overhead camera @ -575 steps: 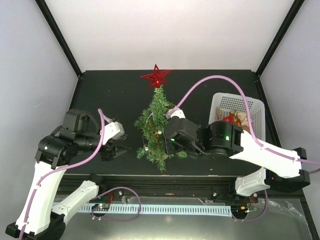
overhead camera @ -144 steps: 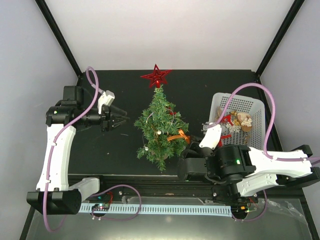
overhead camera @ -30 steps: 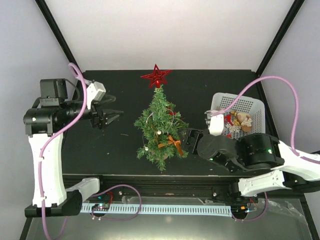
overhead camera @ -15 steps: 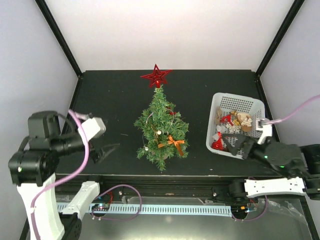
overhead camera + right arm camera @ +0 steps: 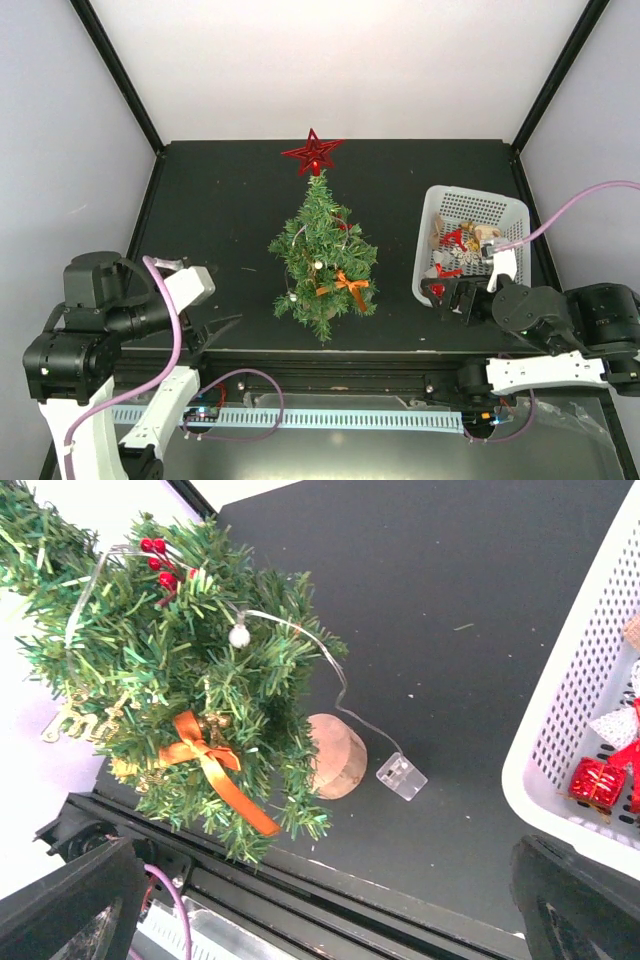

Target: Decorate the small christmas tree

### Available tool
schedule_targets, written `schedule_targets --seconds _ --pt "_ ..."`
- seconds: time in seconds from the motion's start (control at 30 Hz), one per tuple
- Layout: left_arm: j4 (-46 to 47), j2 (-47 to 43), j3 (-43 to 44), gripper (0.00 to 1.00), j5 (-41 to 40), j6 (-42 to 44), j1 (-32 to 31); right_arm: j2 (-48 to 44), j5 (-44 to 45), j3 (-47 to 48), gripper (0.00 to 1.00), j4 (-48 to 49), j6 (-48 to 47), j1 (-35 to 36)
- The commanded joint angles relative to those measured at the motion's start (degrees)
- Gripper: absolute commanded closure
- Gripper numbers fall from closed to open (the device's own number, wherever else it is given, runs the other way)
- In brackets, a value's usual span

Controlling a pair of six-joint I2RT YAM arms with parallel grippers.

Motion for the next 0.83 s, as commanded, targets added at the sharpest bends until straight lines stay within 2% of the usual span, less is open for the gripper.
schedule_targets --seconds 0.0,0.17,0.33,0.8 --pt "-0.7 -0.3 0.6 0.01 2.7 -3.4 -1.2 -1.6 0.3 -0.1 0.0 2.8 -1.5 -0.2" --pt "-0.5 -1.0 0.6 0.02 3.5 -5.7 -1.2 -4.9 0.5 0.7 0.0 1.1 -0.1 -0.2" --pt "0.1 -3.2 0.4 0.02 1.2 -6.4 -1.2 -9.3 -0.3 -0.9 0.0 3.6 -1.6 -0.2" --pt "3.1 -7.1 -2.1 0.01 -0.8 -8.8 -1.3 -9.7 0.1 -3.3 0.0 4.4 -3.0 -0.2"
